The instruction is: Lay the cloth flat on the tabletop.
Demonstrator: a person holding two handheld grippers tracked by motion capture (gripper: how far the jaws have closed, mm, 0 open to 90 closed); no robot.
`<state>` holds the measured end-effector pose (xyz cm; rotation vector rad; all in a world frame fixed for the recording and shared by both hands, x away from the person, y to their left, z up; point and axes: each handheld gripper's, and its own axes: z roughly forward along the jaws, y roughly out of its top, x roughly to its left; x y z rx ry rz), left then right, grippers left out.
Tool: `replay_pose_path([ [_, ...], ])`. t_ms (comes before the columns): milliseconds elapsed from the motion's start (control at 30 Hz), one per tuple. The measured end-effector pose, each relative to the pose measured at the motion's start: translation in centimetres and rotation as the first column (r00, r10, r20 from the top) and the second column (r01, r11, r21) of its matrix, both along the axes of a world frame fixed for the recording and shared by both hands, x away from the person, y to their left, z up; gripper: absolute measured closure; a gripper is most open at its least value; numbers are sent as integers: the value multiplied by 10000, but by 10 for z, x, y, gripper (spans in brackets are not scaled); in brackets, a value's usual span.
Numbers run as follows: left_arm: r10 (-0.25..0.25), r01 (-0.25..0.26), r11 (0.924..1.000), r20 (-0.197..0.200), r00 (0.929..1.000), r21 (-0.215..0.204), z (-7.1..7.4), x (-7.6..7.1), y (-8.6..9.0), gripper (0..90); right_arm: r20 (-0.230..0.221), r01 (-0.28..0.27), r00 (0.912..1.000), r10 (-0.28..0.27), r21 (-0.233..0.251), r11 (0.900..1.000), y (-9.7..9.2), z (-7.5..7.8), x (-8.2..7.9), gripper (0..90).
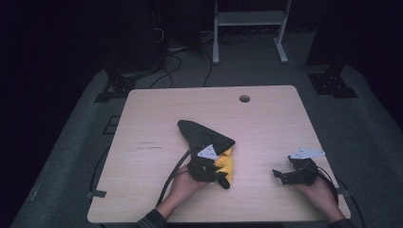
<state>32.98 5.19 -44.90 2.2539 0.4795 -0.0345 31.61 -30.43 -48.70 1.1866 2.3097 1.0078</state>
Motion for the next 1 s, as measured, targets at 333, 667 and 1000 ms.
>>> replay_pose_path([
  [333,121,-94,9927,214,9997,-1205,28,-6,12,540,22,-4,10000,4,-18,10000,-1,0,0,100],
  [667,1759,-1646,9739,615,9825,-1565,46,8,73,260,86,5,10000,-5,43,10000,-1,11,-2,203],
  [1000,3074,-3031,9503,604,9496,-717,19,10,118,110,250,-1365,9906,1345,1226,9830,39,32,-4,229],
])
